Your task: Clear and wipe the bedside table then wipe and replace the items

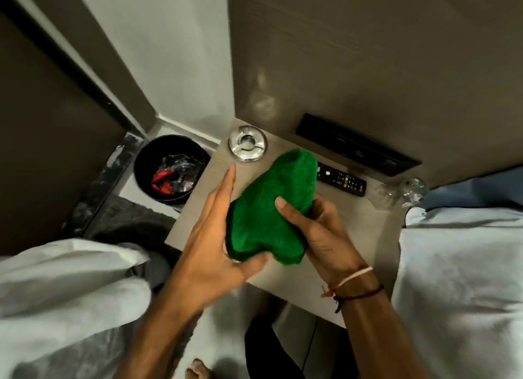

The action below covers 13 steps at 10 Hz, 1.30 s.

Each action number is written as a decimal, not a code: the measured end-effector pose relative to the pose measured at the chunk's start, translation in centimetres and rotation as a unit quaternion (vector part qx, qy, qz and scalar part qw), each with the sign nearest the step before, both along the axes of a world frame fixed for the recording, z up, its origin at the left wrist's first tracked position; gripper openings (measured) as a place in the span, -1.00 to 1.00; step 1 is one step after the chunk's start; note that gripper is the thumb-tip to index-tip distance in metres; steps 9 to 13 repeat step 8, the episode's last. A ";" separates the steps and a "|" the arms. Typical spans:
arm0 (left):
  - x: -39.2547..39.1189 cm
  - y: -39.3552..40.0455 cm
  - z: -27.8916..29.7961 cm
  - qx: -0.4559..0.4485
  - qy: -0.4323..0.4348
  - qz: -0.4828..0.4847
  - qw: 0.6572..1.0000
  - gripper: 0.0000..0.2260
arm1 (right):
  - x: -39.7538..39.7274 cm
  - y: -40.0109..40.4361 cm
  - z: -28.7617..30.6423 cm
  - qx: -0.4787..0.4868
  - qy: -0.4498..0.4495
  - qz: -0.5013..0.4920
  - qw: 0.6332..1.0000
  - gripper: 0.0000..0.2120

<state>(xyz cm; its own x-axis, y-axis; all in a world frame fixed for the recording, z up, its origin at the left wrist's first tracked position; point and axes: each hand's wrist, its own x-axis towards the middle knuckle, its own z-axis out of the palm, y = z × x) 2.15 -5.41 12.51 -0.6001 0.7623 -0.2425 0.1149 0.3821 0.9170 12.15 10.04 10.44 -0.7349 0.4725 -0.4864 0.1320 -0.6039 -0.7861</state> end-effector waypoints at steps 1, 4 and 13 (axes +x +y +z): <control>-2.0 -6.3 3.7 0.060 -0.159 0.079 0.982 -0.12 | -2.4 -4.6 2.5 -0.025 0.017 0.027 0.999 -0.67; -7.0 -30.1 8.2 -0.040 -0.003 0.376 0.926 -0.73 | -13.4 -26.3 3.3 0.100 -0.020 0.226 0.969 -0.83; -4.9 -40.2 0.6 -0.352 0.114 0.383 0.847 -0.78 | -15.3 -39.4 -0.4 0.484 -0.152 0.318 0.801 -0.52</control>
